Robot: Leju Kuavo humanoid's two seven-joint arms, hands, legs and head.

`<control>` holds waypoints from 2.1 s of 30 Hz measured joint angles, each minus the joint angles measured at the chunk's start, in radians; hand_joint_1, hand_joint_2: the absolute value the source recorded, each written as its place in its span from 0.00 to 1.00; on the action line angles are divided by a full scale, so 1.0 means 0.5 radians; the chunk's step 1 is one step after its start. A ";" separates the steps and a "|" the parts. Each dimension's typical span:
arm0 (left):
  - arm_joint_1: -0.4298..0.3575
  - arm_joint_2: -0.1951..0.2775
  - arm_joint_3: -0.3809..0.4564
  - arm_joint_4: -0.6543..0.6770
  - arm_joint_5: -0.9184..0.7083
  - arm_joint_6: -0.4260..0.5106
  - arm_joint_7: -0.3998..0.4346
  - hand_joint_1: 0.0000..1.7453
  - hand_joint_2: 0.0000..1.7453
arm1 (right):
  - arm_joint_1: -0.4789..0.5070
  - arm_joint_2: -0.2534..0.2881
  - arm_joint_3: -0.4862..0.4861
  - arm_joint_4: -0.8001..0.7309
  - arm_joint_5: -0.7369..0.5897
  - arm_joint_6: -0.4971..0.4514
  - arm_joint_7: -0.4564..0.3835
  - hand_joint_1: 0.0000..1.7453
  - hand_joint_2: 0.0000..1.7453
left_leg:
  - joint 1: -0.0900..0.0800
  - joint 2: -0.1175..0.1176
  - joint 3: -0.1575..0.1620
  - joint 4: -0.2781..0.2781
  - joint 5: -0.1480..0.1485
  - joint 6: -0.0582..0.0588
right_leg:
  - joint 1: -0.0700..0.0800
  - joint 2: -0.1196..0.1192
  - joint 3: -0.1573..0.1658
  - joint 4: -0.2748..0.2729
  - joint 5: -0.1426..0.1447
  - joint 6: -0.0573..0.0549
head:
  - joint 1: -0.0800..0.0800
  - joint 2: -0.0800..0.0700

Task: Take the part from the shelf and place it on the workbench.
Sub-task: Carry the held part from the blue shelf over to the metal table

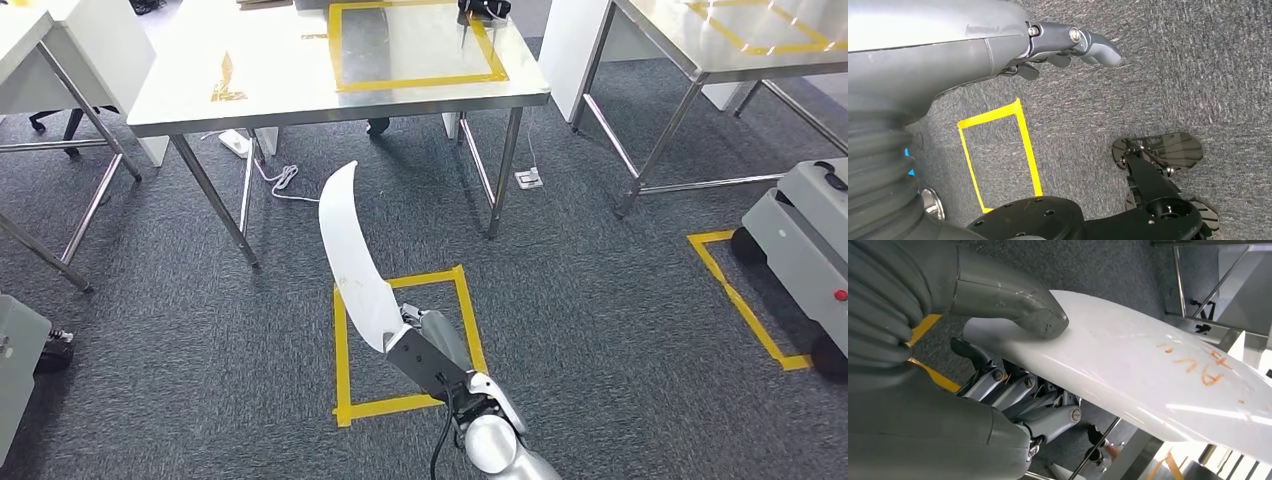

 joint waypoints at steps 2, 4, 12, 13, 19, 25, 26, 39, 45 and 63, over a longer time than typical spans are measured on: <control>0.000 -0.005 0.000 0.000 0.002 0.000 -0.005 0.00 1.00 | 0.001 0.002 -0.001 0.001 0.006 -0.003 -0.006 0.93 1.00 | 0.017 0.008 0.023 -0.040 0.026 0.012 | -0.002 0.025 -0.054 0.121 -0.078 0.013 | 0.006 0.000; 0.001 -0.004 0.000 0.000 0.002 0.000 -0.006 0.00 1.00 | 0.005 0.001 -0.004 0.007 0.014 -0.013 -0.008 0.93 1.00 | 0.021 0.013 0.023 -0.048 0.034 0.015 | -0.019 0.043 -0.178 0.389 -0.206 0.029 | 0.011 0.000; 0.003 0.003 0.000 -0.003 0.002 0.000 -0.008 0.00 1.00 | 0.020 -0.001 -0.011 0.036 0.094 -0.098 -0.006 0.93 1.00 | 0.051 -0.003 -0.009 0.043 -0.027 -0.083 | -0.074 0.061 -0.008 0.046 -0.043 0.064 | 0.017 0.000; 0.003 0.007 0.000 -0.004 0.002 0.000 -0.007 0.00 1.00 | 0.021 0.000 -0.012 0.038 0.096 -0.100 -0.005 0.93 1.00 | 0.047 -0.005 -0.015 0.046 -0.032 -0.072 | -0.073 0.066 -0.012 0.050 -0.043 0.047 | 0.017 0.000; 0.003 0.010 0.000 -0.005 0.002 -0.001 -0.005 0.00 1.00 | 0.019 0.001 -0.015 0.040 0.098 -0.101 -0.005 0.93 1.00 | 0.047 -0.006 -0.004 0.009 -0.006 -0.047 | -0.061 0.065 -0.016 0.054 -0.042 0.001 | 0.013 0.000; 0.002 0.009 0.000 -0.004 0.002 -0.001 -0.005 0.00 1.00 | 0.018 0.001 -0.015 0.040 0.098 -0.101 -0.005 0.93 1.00 | 0.056 -0.011 0.016 -0.006 0.003 -0.139 | -0.054 0.065 -0.019 0.057 -0.044 -0.008 | 0.013 0.000; 0.002 0.009 0.000 -0.004 0.002 -0.001 -0.005 0.00 1.00 | 0.018 0.001 -0.015 0.040 0.098 -0.101 -0.005 0.93 1.00 | 0.055 -0.011 0.015 -0.005 0.002 -0.141 | -0.053 0.065 -0.018 0.057 -0.044 -0.008 | 0.014 0.000; -0.006 -0.001 -0.002 -0.002 -0.062 -0.001 0.019 0.00 1.00 | -0.184 0.002 -0.018 0.188 0.282 -0.167 0.065 0.93 1.00 | 0.051 -0.010 -0.004 0.021 -0.004 -0.134 | -0.054 0.065 -0.018 0.052 -0.034 0.006 | 0.014 0.000; -0.067 -0.023 -0.037 -0.001 -0.152 -0.001 0.073 0.00 1.00 | -0.831 0.073 -0.059 0.729 0.595 -0.292 0.221 0.93 1.00 | 0.050 -0.010 -0.014 0.028 0.007 -0.127 | -0.055 0.068 -0.027 0.052 -0.019 0.013 | 0.014 0.000; -0.181 -0.077 -0.098 0.015 -0.157 -0.001 0.081 0.00 1.00 | -2.351 0.145 0.189 1.978 1.639 0.020 1.046 0.93 1.00 | 0.050 -0.014 -0.041 0.038 0.020 -0.124 | -0.055 0.067 -0.047 0.049 -0.004 0.017 | 0.014 0.000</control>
